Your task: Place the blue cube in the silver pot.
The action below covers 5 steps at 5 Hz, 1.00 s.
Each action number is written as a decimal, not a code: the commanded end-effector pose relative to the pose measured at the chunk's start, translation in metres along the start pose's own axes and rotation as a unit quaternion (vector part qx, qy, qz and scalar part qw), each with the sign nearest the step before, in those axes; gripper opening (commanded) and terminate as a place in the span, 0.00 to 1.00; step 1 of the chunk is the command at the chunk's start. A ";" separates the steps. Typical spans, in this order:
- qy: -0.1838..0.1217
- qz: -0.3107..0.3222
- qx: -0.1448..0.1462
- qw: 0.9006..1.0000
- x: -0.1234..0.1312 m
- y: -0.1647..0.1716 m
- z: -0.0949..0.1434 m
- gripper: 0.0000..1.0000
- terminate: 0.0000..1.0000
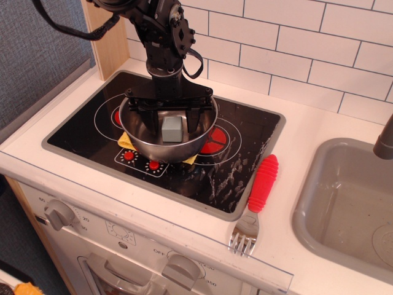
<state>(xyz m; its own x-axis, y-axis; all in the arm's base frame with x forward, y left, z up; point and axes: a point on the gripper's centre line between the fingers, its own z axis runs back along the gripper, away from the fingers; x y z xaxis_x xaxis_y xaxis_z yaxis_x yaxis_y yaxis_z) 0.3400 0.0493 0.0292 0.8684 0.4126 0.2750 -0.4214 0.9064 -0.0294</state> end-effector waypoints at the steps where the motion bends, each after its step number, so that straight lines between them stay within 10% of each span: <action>1: -0.039 0.006 -0.017 0.999 0.019 0.005 0.030 1.00 0.00; 5: -0.074 -0.005 -0.042 0.996 0.032 0.009 0.121 1.00 0.00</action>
<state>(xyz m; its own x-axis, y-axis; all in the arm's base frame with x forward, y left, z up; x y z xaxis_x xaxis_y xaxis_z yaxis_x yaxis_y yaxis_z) 0.3350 0.0574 0.1356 0.8417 0.3968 0.3663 -0.3903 0.9158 -0.0950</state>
